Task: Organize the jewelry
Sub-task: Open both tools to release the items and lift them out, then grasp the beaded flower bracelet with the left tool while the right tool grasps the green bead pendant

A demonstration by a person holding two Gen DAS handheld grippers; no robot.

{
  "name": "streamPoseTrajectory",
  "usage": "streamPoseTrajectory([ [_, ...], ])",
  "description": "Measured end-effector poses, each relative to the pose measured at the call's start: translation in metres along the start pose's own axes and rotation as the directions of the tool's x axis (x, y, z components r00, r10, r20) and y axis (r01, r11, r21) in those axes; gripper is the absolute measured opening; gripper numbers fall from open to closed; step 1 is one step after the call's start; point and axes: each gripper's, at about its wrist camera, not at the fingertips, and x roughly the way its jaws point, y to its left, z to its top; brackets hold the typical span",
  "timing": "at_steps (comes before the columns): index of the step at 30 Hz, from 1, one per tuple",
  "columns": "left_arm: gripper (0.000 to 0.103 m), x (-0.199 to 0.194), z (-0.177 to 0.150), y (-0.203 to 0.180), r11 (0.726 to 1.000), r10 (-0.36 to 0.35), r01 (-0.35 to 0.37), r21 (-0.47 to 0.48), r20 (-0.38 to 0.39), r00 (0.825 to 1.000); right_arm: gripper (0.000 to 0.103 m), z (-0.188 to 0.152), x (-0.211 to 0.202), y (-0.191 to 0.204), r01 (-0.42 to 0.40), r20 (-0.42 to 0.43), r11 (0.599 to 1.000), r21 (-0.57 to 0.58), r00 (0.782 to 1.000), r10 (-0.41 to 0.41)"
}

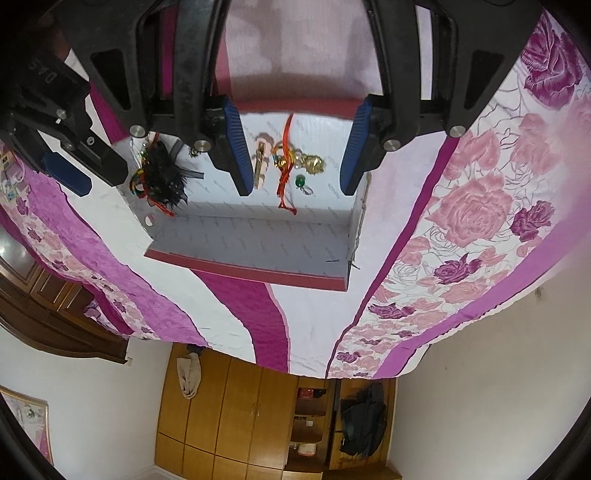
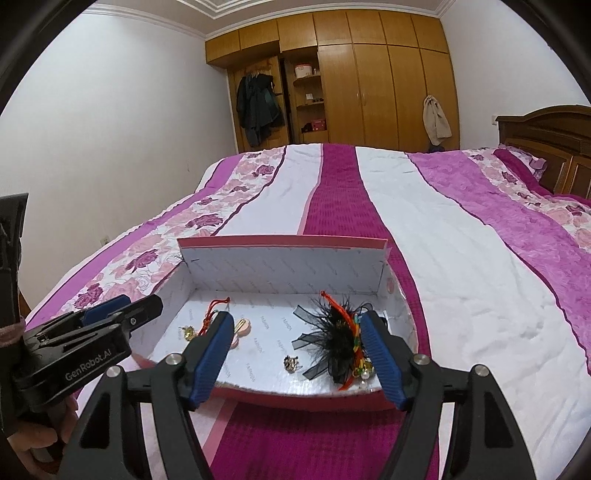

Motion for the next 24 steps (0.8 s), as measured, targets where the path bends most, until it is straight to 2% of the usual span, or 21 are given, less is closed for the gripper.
streamPoseTrajectory([
  [12,0.041,-0.028,-0.019,-0.003,1.0,-0.02,0.02,0.015,-0.027,0.999,0.073,-0.023,-0.029,0.002,0.005,-0.021,1.0,-0.019,1.0,-0.006],
  [24,0.041,-0.045,-0.049,-0.009,0.997,-0.047,0.054,0.048,-0.129,0.991,0.073,-0.051,-0.057,-0.004,0.006,-0.083,1.0,0.013,0.997,-0.005],
])
